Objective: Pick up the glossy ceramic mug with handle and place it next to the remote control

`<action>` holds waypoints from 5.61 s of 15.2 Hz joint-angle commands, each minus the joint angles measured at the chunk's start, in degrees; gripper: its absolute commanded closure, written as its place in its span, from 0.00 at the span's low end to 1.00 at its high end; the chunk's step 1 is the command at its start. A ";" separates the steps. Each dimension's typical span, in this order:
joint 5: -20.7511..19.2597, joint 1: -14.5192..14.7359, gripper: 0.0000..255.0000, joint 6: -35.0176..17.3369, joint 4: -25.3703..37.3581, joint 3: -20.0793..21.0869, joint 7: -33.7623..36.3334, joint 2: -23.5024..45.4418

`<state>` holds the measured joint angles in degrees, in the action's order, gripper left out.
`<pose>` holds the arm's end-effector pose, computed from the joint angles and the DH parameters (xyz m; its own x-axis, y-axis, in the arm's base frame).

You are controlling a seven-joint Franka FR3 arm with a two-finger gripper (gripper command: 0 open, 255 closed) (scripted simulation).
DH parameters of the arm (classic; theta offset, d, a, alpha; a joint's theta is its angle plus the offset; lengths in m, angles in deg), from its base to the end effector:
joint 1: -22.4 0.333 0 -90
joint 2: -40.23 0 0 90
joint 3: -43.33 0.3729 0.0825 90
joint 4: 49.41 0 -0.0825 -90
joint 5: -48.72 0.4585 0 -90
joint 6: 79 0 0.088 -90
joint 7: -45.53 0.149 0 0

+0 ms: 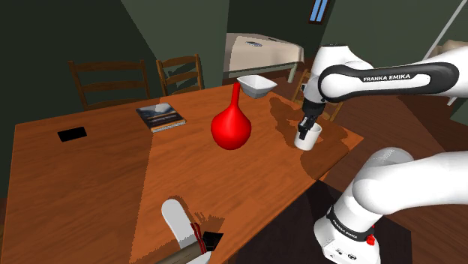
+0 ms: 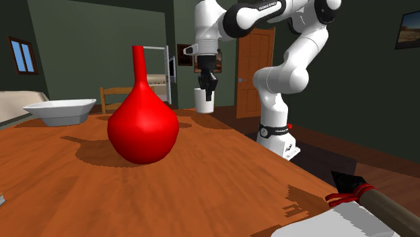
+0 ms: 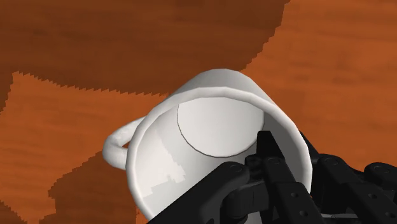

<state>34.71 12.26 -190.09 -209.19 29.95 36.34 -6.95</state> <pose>0.2935 -0.1411 0.3889 0.9957 -0.0823 -0.0426 -0.0802 -0.9956 0.0481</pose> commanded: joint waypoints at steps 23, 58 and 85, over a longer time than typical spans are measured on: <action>7.50 4.51 1.00 13.62 15.32 8.38 5.72 2.38; 7.11 21.12 1.00 15.43 75.15 36.63 48.38 63.15; -0.20 30.26 1.00 13.37 94.47 35.78 54.68 85.79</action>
<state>34.58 42.55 -176.05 -114.23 65.76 90.96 78.67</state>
